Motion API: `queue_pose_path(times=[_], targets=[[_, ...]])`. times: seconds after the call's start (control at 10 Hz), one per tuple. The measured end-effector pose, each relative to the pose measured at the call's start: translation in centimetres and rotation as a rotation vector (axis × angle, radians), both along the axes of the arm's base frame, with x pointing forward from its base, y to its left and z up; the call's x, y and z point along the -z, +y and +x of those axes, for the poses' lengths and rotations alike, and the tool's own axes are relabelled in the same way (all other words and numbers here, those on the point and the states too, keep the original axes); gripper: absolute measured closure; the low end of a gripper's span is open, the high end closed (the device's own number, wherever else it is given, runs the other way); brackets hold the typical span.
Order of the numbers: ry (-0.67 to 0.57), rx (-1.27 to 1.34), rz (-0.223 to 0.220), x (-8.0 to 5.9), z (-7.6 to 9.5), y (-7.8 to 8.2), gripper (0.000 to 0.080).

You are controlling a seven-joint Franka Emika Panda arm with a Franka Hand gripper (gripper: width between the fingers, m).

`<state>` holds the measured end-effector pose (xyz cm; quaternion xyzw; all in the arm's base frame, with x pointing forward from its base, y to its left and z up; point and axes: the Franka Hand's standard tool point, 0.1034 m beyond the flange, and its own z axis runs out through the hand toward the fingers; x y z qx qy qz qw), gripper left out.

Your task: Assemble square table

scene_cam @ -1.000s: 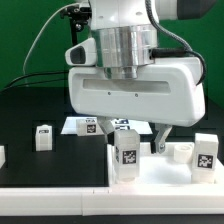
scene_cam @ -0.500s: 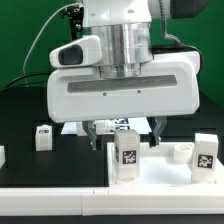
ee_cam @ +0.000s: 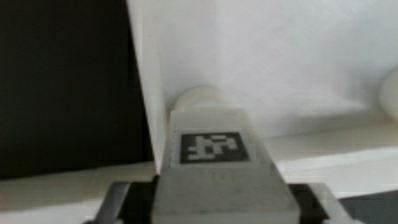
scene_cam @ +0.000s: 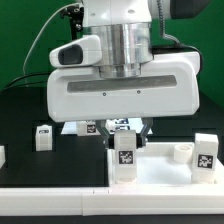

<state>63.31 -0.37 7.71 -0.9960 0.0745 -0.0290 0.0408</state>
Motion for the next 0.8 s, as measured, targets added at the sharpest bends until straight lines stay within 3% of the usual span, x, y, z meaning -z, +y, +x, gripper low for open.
queue_pose_path(times=[0.4,0.6,0.8], targets=[[0.025,0.476,0.017,0.08,0.06,0.17,0.0515],[0.067,0.912,0.090,0.16,0.10,0.05,0.0515],[0.087,1.123,0.108,0.20,0.06,0.23,0.0515]])
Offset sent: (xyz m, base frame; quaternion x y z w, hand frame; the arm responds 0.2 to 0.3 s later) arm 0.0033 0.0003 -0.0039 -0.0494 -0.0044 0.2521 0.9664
